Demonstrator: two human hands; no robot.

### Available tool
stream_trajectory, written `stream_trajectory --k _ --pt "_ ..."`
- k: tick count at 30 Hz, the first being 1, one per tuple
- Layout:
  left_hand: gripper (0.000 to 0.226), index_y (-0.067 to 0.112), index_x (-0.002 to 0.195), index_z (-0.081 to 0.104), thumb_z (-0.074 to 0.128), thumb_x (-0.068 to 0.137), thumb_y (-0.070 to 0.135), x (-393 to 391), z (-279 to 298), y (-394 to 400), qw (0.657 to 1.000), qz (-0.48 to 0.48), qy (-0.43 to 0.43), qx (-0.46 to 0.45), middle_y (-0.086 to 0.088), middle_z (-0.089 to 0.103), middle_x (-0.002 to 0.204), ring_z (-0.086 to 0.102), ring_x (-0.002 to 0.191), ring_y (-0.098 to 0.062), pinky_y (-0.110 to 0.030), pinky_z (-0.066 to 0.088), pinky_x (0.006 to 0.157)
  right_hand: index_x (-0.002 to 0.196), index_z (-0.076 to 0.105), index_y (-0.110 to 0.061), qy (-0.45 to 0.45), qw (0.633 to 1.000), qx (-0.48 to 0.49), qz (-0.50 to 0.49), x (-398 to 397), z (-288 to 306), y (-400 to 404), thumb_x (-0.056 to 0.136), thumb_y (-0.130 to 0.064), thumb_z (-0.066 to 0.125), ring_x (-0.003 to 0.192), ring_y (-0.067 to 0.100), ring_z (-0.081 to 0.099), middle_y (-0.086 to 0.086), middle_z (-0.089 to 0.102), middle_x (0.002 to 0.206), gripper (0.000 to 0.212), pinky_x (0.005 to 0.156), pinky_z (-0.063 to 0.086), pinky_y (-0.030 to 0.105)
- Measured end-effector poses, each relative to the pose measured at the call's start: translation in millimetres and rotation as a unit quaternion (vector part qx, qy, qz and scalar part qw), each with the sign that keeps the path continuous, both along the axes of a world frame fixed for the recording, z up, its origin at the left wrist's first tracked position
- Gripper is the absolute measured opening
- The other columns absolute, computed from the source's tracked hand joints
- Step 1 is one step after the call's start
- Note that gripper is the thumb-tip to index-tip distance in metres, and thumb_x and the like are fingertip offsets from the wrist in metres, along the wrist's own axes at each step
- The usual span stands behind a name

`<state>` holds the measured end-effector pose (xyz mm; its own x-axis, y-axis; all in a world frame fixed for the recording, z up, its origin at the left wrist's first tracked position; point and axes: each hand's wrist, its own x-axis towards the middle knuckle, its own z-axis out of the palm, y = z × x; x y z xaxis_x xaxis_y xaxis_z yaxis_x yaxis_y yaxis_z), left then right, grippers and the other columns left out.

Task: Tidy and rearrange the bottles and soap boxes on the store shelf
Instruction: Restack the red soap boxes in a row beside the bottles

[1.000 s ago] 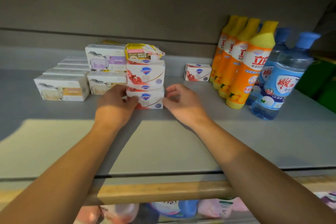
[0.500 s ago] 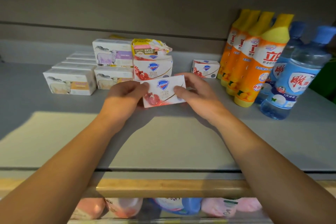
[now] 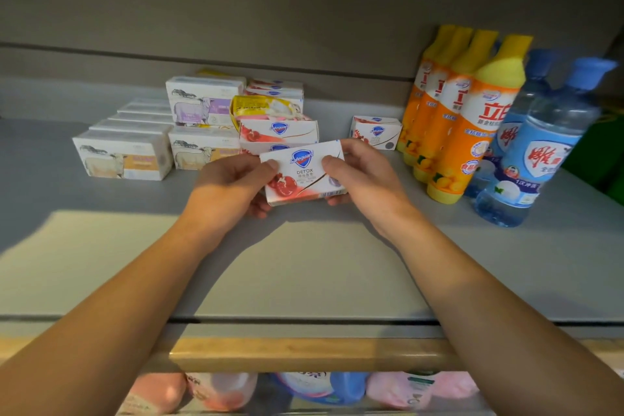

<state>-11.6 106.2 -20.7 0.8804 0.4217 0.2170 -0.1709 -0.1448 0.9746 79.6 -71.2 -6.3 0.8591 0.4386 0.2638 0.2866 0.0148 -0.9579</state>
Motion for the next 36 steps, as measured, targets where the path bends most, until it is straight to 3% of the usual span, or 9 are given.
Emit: stream_trajectory --k 5,10,13,16,19,25,30,36 --pt "0.021 0.004 0.087 0.069 0.064 0.091 0.025 3 -1 0 1.000 0.005 -0.009 0.016 -0.028 0.068 0.086 0.059 0.066 -0.028 -0.043 0.054 0.067 0.105 0.062 -0.032 -0.018 1.000 0.005 -0.007 1 -3 2 0.089 -0.016 0.066 0.087 0.011 0.072 -0.006 0.071 0.101 0.023 0.066 0.062 0.035" --pt "0.022 0.019 0.112 0.067 0.065 0.090 0.022 10 -2 0 0.999 0.039 -0.012 0.020 -0.019 0.069 0.095 0.064 0.075 -0.023 -0.043 0.057 0.070 0.115 0.059 -0.030 -0.049 0.999 -0.009 -0.022 4 -7 6 0.088 -0.014 0.068 0.086 -0.010 0.063 -0.016 0.064 0.103 0.032 0.062 0.054 0.016" --pt "0.030 0.031 0.119 0.062 0.064 0.091 0.020 14 -1 2 0.998 0.042 -0.023 0.046 -0.013 0.067 0.096 0.064 0.082 -0.018 -0.036 0.056 0.067 0.114 0.059 -0.031 -0.040 0.999 0.008 -0.033 7 -11 11 0.088 -0.016 0.067 0.086 -0.003 0.066 -0.007 0.065 0.107 0.031 0.061 0.057 0.022" --pt "0.041 0.034 0.128 0.057 0.063 0.091 0.019 18 1 3 0.996 0.034 -0.019 0.078 -0.010 0.067 0.105 0.062 0.086 -0.016 -0.039 0.055 0.077 0.112 0.059 -0.031 -0.027 0.998 0.022 -0.053 11 -10 18 0.090 -0.017 0.065 0.089 0.009 0.069 -0.007 0.065 0.106 0.027 0.061 0.059 0.028" --pt "0.037 0.034 0.124 0.059 0.064 0.090 0.022 20 2 5 0.991 0.037 -0.006 0.129 -0.002 0.069 0.102 0.063 0.088 -0.014 -0.045 0.054 0.088 0.106 0.059 -0.037 -0.005 0.998 0.035 -0.060 15 -7 21 0.090 -0.018 0.065 0.095 0.012 0.068 -0.016 0.062 0.103 0.026 0.059 0.057 0.024" --pt "0.035 0.040 0.110 0.060 0.070 0.082 0.021 25 10 10 0.984 0.038 0.038 0.169 0.011 0.068 0.098 0.066 0.092 -0.012 -0.045 0.056 0.083 0.098 0.059 -0.039 0.017 0.998 0.030 -0.053 16 -8 19 0.087 -0.016 0.069 0.092 0.012 0.070 -0.010 0.066 0.104 0.028 0.067 0.061 0.032" --pt "0.034 0.036 0.107 0.061 0.074 0.078 0.023 26 2 9 0.983 0.055 0.018 0.175 0.015 0.070 0.091 0.066 0.088 -0.002 -0.029 0.056 0.078 0.097 0.061 -0.034 0.022 0.998 0.028 -0.043 15 -5 11 0.082 -0.010 0.072 0.089 0.017 0.072 -0.005 0.067 0.101 0.030 0.067 0.062 0.037" --pt "0.036 0.030 0.111 0.061 0.074 0.080 0.017 27 4 11 0.991 0.037 -0.010 0.131 0.005 0.071 0.093 0.068 0.085 -0.011 -0.045 0.057 0.079 0.110 0.062 -0.020 0.070 0.997 0.035 0.009 10 -2 5 0.087 -0.007 0.067 0.095 0.022 0.072 0.003 0.070 0.113 0.027 0.071 0.061 0.040"
